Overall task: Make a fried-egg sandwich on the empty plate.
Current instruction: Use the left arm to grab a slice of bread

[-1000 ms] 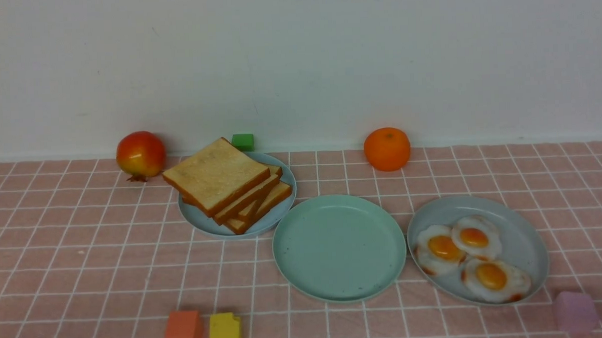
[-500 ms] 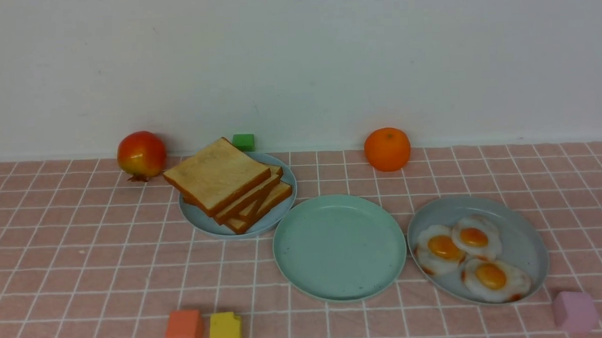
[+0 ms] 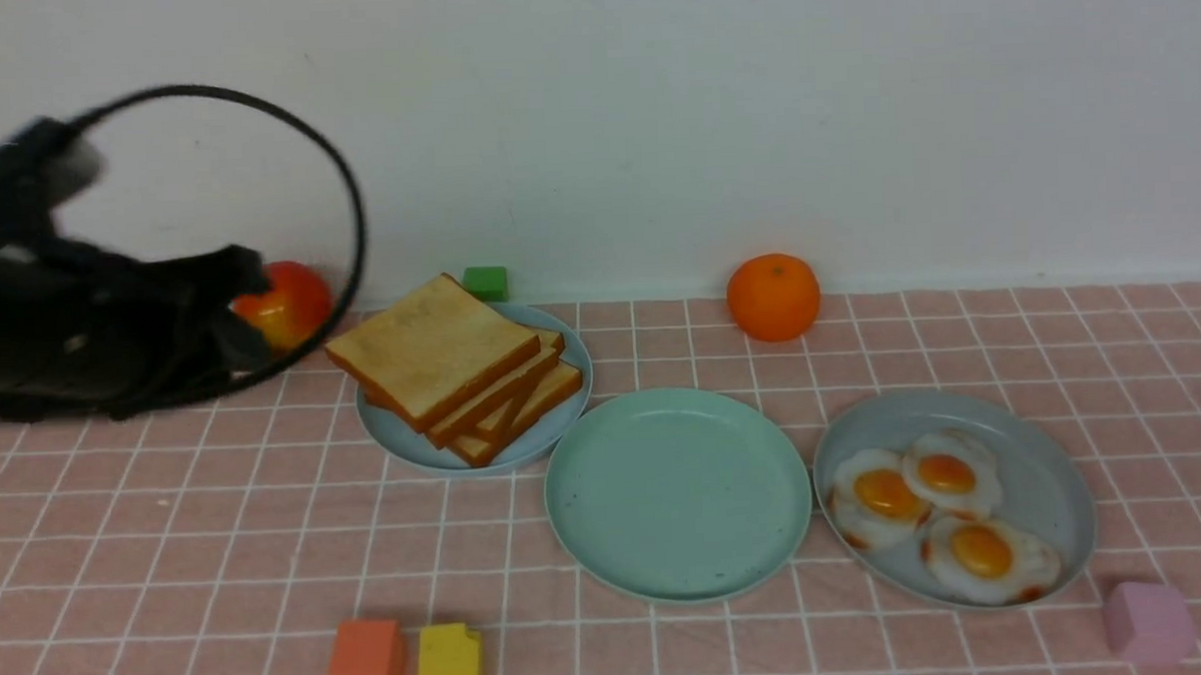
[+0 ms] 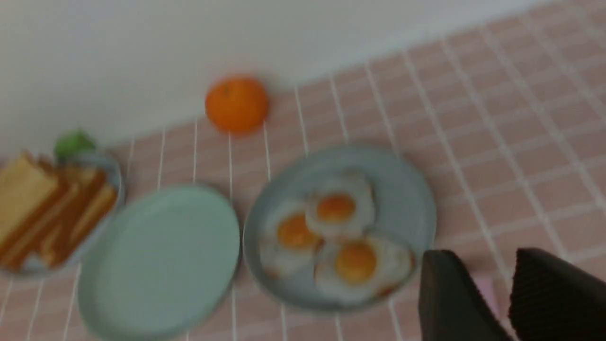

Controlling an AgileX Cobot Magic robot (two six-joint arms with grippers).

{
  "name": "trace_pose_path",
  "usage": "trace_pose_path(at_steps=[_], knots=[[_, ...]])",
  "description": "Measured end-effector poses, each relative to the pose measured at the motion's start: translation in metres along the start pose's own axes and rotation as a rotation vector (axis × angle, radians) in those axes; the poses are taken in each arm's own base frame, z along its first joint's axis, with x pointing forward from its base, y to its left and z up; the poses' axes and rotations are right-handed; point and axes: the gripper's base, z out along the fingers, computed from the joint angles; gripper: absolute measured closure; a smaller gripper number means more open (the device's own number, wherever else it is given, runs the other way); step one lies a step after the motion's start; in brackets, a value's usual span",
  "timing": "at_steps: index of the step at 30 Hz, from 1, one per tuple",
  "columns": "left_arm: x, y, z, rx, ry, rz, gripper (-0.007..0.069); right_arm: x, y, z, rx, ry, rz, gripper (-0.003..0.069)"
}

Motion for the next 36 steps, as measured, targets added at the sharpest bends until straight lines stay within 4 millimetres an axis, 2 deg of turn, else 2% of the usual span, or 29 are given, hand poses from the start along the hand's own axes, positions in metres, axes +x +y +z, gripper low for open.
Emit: trace_pose_path(at_steps=[2, 6, 9, 12, 13, 17, 19, 20, 24, 26, 33, 36], knots=[[-0.01, 0.001, 0.021, -0.017, 0.086, -0.01, 0.0384, 0.006, 0.004, 0.002, -0.044, 0.078, -0.007, 0.0419], [-0.041, 0.007, 0.049, -0.019, 0.156, -0.051, 0.0384, 0.015, 0.016, 0.007, -0.166, 0.21, -0.013, 0.0419], [-0.065, 0.026, 0.064, -0.031, 0.17, -0.072, 0.0384, 0.018, 0.026, 0.008, -0.283, 0.253, -0.018, 0.0419], [-0.075, 0.036, 0.072, -0.023, 0.162, -0.085, 0.0384, 0.017, 0.03, 0.007, -0.331, 0.248, -0.04, 0.0419], [-0.079, 0.043, 0.081, -0.012, 0.165, -0.093, 0.0382, 0.017, 0.032, 0.007, -0.355, 0.24, -0.051, 0.0419], [-0.079, 0.052, 0.103, 0.006, 0.183, -0.131, 0.0356, 0.016, 0.035, 0.006, -0.388, 0.231, -0.052, 0.0419], [-0.08, 0.057, 0.118, 0.019, 0.193, -0.156, 0.0302, 0.015, 0.036, 0.006, -0.398, 0.225, -0.049, 0.0419], [-0.079, 0.057, 0.119, 0.02, 0.195, -0.159, 0.0298, 0.015, 0.036, 0.006, -0.398, 0.224, -0.049, 0.0419], [-0.085, 0.058, 0.136, 0.071, 0.18, -0.166, 0.0189, 0.014, 0.036, 0.006, -0.398, 0.213, -0.047, 0.0419], [-0.087, 0.057, 0.142, 0.102, 0.173, -0.182, 0.0168, 0.014, 0.036, 0.006, -0.4, 0.21, -0.043, 0.0419], [-0.079, 0.066, 0.17, 0.16, 0.195, -0.232, 0.0166, 0.013, 0.037, 0.006, -0.404, 0.207, -0.036, 0.0419], [-0.078, 0.072, 0.178, 0.169, 0.196, -0.242, 0.0196, 0.013, 0.038, 0.005, -0.421, 0.205, -0.011, 0.0419]])
